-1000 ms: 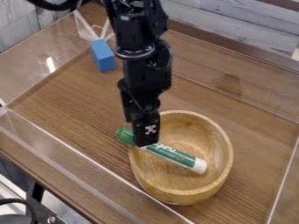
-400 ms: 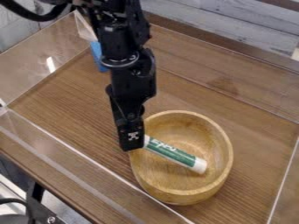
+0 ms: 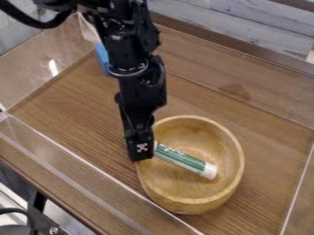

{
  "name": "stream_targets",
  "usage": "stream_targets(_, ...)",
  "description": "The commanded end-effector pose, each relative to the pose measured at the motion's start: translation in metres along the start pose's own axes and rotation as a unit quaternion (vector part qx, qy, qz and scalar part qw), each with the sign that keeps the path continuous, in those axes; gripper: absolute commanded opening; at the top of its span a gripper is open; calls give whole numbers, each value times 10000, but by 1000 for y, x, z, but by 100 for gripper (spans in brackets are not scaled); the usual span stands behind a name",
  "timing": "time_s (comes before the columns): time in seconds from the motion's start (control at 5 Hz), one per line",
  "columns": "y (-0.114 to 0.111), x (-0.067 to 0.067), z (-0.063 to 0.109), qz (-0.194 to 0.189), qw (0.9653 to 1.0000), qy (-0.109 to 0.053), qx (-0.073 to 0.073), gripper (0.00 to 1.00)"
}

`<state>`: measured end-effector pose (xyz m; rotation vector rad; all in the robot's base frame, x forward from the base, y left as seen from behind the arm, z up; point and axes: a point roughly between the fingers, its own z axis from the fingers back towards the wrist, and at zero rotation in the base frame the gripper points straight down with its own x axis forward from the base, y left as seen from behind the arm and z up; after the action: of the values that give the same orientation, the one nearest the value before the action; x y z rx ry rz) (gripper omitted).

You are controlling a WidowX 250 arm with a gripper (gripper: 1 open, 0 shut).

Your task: Remove the green marker from inside the brown bowl and put it on the table

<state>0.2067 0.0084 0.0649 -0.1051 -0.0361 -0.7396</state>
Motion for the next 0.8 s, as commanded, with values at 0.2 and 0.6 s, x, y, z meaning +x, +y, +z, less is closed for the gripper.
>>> stream_targets(0.2, 0, 9, -8, -221, 9996, -141, 129, 100)
stream_targets(0.6, -5, 15, -14, -299, 9991, -261, 132, 100)
